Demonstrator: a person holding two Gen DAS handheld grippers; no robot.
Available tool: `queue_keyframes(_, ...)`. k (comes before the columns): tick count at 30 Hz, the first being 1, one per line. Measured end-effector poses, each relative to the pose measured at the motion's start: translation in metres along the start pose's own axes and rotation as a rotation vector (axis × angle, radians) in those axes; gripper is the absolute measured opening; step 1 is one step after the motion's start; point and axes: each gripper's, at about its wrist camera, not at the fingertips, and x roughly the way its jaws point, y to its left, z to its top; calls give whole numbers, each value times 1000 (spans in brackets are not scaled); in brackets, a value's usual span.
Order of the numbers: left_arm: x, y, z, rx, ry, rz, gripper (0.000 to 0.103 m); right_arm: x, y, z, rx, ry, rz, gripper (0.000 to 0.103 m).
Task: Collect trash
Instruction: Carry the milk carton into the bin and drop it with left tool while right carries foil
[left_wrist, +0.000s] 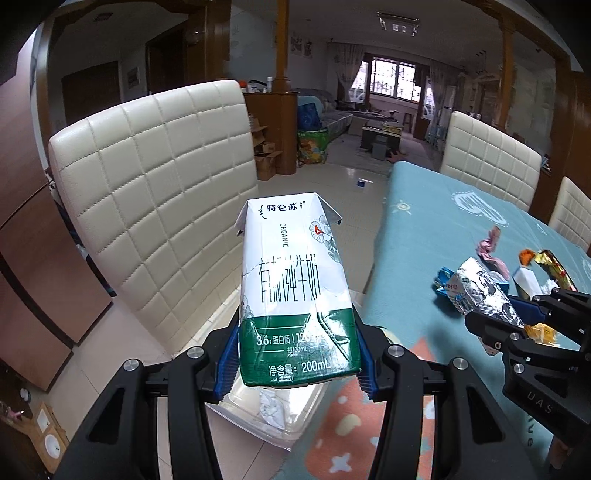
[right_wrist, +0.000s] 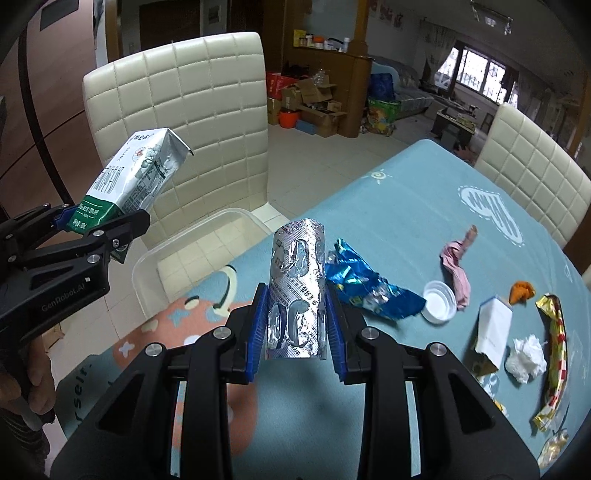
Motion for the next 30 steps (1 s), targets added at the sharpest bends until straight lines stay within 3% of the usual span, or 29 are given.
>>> queue_keyframes(11, 11, 32, 6, -49, 1, 71, 50, 23, 10, 31, -2, -7, 41, 32)
queue_keyframes(20, 27, 22, 6, -19, 26, 75, 51, 40, 14, 28, -7, 15, 54, 32)
queue_keyframes(21, 30, 21, 6, -20, 33, 78, 53, 40, 14, 28, -10, 15, 51, 32)
queue_keyframes(23, 34, 20, 6, -23, 45, 90, 75, 41, 12, 28, -9, 13, 49, 32)
queue_keyframes(30, 36, 25, 0, -23, 53, 110, 81, 41, 11, 28, -1, 19, 60, 32)
